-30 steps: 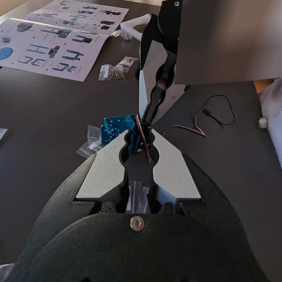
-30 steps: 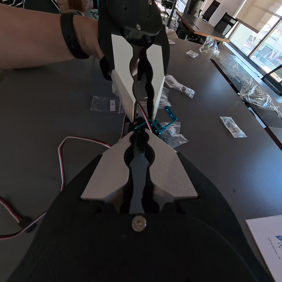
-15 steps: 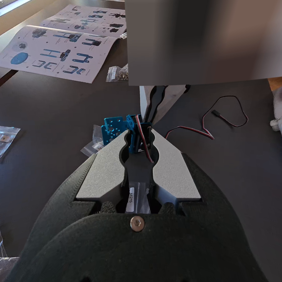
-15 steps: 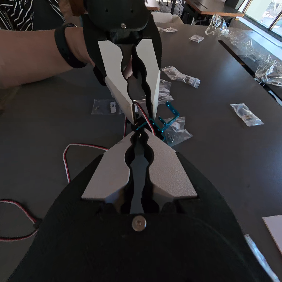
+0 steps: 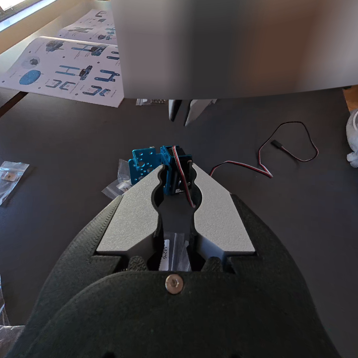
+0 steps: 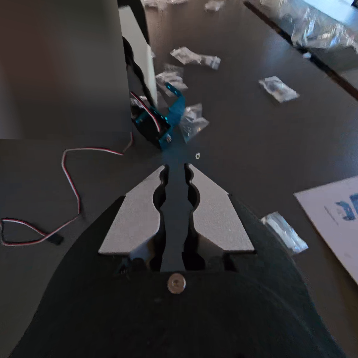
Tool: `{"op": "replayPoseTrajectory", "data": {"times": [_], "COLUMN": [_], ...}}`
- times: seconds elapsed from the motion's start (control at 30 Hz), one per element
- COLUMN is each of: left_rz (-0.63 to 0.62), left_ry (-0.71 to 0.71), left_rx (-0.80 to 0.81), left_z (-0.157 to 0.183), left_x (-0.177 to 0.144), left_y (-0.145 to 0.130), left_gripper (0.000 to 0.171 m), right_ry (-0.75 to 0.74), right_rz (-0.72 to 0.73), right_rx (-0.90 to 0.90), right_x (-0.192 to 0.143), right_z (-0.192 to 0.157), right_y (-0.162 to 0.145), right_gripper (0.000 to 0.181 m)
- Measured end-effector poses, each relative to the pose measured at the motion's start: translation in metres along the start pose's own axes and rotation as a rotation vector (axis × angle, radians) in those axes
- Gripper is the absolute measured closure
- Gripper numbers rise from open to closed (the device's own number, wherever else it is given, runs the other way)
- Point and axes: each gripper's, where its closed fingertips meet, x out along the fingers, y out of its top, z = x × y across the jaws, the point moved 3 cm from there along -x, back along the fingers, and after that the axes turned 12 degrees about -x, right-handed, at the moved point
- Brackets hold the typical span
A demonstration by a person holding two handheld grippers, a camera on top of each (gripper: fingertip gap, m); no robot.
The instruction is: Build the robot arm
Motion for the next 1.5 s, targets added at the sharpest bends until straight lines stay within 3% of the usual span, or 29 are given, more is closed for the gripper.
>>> {"op": "replayPoseTrajectory", "data": {"times": [0.1, 0.23, 0.4, 0.5, 0.97, 1.3, 1.5], "left_rz": [0.004, 0.001, 0.005, -0.001, 0.029, 0.042, 0.019], "left_ry": [0.005, 0.013, 0.019, 0.025, 0.014, -0.05, -0.087], "left_rx": [-0.002, 0.007, 0.011, 0.02, -0.014, -0.112, -0.154], "left_z": [0.0, 0.001, 0.001, 0.002, 0.001, -0.003, 0.0], "left_x": [0.0, 0.0, 0.001, 0.001, 0.004, 0.002, 0.008], "left_y": [0.0, 0.0, 0.0, 0.0, 0.001, -0.001, -0.002], "left_gripper": [0.149, 0.149, 0.149, 0.149, 0.149, 0.144, 0.14], "right_ry": [-0.004, -0.024, 0.108, 0.089, 0.079, 0.055, 0.158], "right_rz": [-0.058, -0.118, -0.251, -0.202, -0.192, -0.226, -0.135], "right_rx": [0.033, -0.067, -0.052, -0.087, 0.019, -0.108, -0.22], "right_x": [0.006, 0.015, 0.043, 0.047, 0.057, 0.053, 0.022], "right_z": [0.007, 0.028, 0.036, 0.034, 0.041, 0.037, 0.021], "right_y": [-0.009, 0.0, -0.016, -0.013, -0.012, -0.01, 0.013], "right_gripper": [0.16, 0.16, 0.159, 0.17, 0.171, 0.174, 0.174]}}
